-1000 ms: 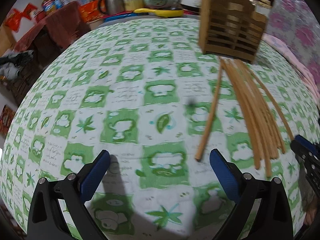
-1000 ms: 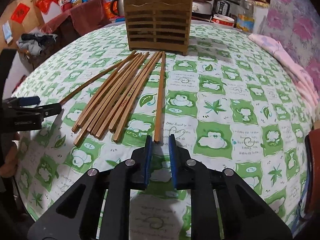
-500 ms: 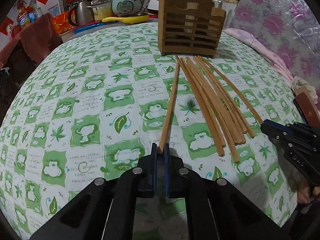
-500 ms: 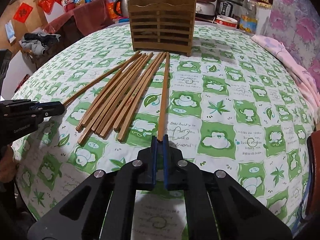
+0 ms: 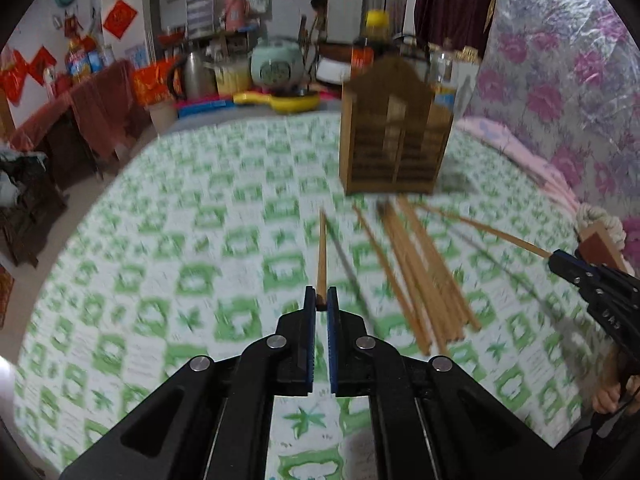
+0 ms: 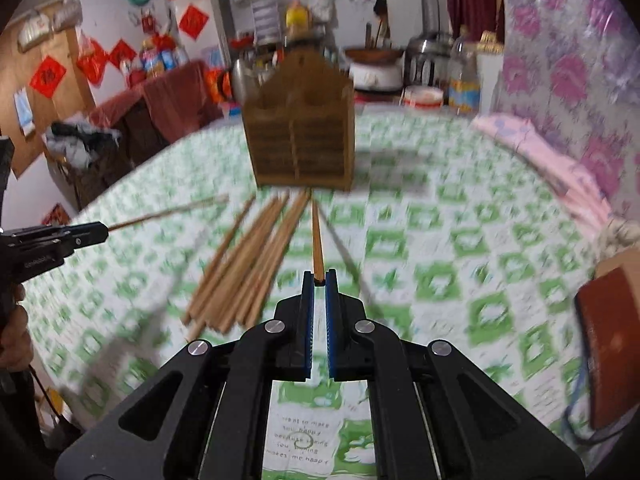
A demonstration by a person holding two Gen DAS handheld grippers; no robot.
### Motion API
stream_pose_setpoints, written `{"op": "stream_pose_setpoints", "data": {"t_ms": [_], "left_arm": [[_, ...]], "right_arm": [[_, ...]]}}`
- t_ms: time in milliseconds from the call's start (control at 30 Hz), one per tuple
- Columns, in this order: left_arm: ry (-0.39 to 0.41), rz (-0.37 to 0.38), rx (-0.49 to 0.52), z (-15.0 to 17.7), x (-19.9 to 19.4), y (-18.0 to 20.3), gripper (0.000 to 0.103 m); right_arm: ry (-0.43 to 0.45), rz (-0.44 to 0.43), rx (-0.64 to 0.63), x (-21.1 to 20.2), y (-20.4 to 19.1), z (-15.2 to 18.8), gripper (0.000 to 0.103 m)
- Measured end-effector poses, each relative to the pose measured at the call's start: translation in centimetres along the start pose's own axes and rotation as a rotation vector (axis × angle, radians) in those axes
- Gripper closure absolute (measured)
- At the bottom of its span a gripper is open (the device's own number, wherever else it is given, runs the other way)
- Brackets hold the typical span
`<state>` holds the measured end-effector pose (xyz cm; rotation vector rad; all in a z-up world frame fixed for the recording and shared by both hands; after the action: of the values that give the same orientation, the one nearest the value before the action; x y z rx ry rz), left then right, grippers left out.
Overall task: Organize utensils
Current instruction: 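Lift the chopsticks with both tools and lower them into the wooden holder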
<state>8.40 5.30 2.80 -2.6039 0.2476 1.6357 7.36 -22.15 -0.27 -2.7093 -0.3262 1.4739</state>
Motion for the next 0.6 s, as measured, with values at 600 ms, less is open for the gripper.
{"op": "stream_pose_setpoints", "data": {"t_ms": [600], "left_arm": [[0.123, 0.015, 0.095, -14.1, -7.5, 5.5, 0.098]], "right_arm": [[0.152, 0.025, -0.044, -4.8, -1.5, -11.5, 0.097]]}}
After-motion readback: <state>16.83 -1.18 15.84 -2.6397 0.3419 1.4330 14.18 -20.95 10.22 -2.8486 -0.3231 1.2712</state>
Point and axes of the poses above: each gripper's, at about its wrist camera, not at the fingertips, and x roughly the way its jaws point, y to its right, z to its underside, the point moved 4 cm from there along x, roughly the way its jaws point, and after that the axes turned 15 degrees about -y, right-handed, at the moved point
